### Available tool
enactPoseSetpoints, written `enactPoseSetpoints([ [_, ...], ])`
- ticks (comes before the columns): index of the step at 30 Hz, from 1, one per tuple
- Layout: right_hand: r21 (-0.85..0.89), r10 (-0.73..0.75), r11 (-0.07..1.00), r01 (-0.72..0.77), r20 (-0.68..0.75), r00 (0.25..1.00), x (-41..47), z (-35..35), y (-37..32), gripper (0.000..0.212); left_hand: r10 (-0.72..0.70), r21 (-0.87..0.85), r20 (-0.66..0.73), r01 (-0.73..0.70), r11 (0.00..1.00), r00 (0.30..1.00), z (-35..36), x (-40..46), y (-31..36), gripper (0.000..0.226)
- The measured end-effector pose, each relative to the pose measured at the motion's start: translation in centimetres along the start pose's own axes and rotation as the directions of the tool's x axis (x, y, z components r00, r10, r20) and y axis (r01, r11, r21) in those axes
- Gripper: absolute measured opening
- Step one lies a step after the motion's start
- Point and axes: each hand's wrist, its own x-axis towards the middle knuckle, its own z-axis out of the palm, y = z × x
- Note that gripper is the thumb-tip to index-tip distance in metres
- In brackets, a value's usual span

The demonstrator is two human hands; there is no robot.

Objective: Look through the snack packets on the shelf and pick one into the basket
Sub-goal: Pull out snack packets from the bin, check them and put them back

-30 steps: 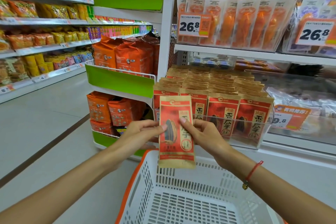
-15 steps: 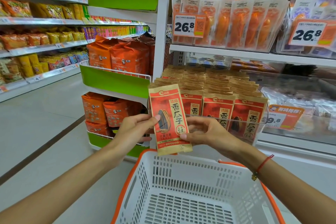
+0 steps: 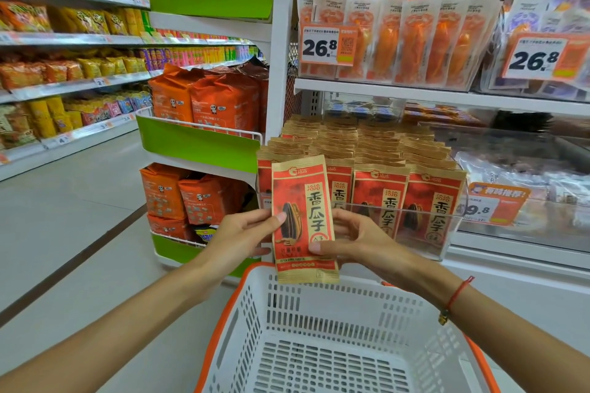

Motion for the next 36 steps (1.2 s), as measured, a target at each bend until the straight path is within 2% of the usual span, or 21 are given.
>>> enactPoseSetpoints([
  [2, 0.011, 0.015, 1.000, -0.014, -0.013, 1.000, 0.1, 0.3, 0.1, 0.053, -0.005, 0.028, -0.061, 0.006, 1.000, 0.998, 0.1, -0.1, -0.4, 0.017],
  [4, 0.086, 0.056, 0.995, -0.058, 0.020, 0.998, 0.1, 0.5, 0.1, 0.044, -0.020, 0.059, -0.100, 0.026, 0.998, 0.995, 0.3, -0.1, -0.9, 0.021],
  [7, 0.112, 0.122, 0.984, -0.140, 0.156, 0.980, 0.2, 0.8, 0.3, 0.056, -0.043, 0.068, -0.094, 0.050, 0.996, 0.995, 0.4, -0.2, -1.1, 0.037],
  [10, 0.032, 0.158, 0.986, -0.167, 0.186, 0.970, 0.1, 0.9, 0.3, 0.055, 0.005, 0.117, -0.075, 0.004, 0.993, 0.997, 0.4, 0.0, -1.2, 0.045],
  [13, -0.004, 0.147, 0.989, -0.148, 0.143, 0.979, 0.0, 1.5, 0.1, 0.048, 0.035, 0.125, -0.086, -0.024, 0.992, 0.996, 0.3, 0.0, -1.2, 0.040],
  [16, -0.177, 0.112, 0.979, -0.104, 0.034, 0.993, 0.0, 2.3, -0.1, 0.058, 0.065, 0.098, -0.161, -0.049, 0.994, 0.985, 0.5, 0.1, -1.1, 0.024],
  [18, -0.273, 0.065, 0.959, -0.076, -0.050, 0.997, 0.2, 2.8, -0.2, 0.056, 0.099, 0.148, -0.186, -0.072, 0.986, 0.977, 0.8, -0.1, -0.7, 0.018],
  [21, -0.449, -0.068, 0.894, -0.020, -0.179, 0.982, 0.8, 3.1, 0.3, 0.063, 0.147, 0.132, -0.109, -0.132, 0.982, 0.983, 1.5, -0.7, 0.4, 0.037],
  [23, -0.510, -0.156, 0.860, 0.016, -0.233, 0.960, 1.1, 3.2, 0.7, 0.071, 0.158, 0.100, -0.024, -0.155, 0.983, 0.987, 1.8, -1.1, 0.8, 0.037],
  [27, -0.512, -0.220, 0.855, 0.081, -0.218, 0.951, 1.3, 3.0, 1.1, 0.078, 0.163, 0.119, 0.018, -0.164, 0.979, 0.987, 1.5, -0.9, 0.4, 0.019],
  [32, -0.527, -0.227, 0.845, 0.090, -0.201, 0.953, 0.7, 2.6, 0.4, 0.106, 0.083, 0.114, 0.068, -0.091, 0.989, 0.994, 0.0, -0.7, 0.0, 0.022],
  [34, -0.549, -0.241, 0.832, 0.083, -0.223, 0.944, 0.5, 2.2, 0.0, 0.095, 0.045, 0.081, 0.058, -0.050, 0.995, 0.997, -0.6, -0.7, -0.3, 0.026],
  [36, -0.587, -0.279, 0.804, 0.092, -0.236, 0.931, 0.3, 1.8, -0.3, 0.069, -0.004, 0.038, 0.020, 0.004, 0.999, 1.000, -1.1, -0.6, -0.6, 0.027],
])
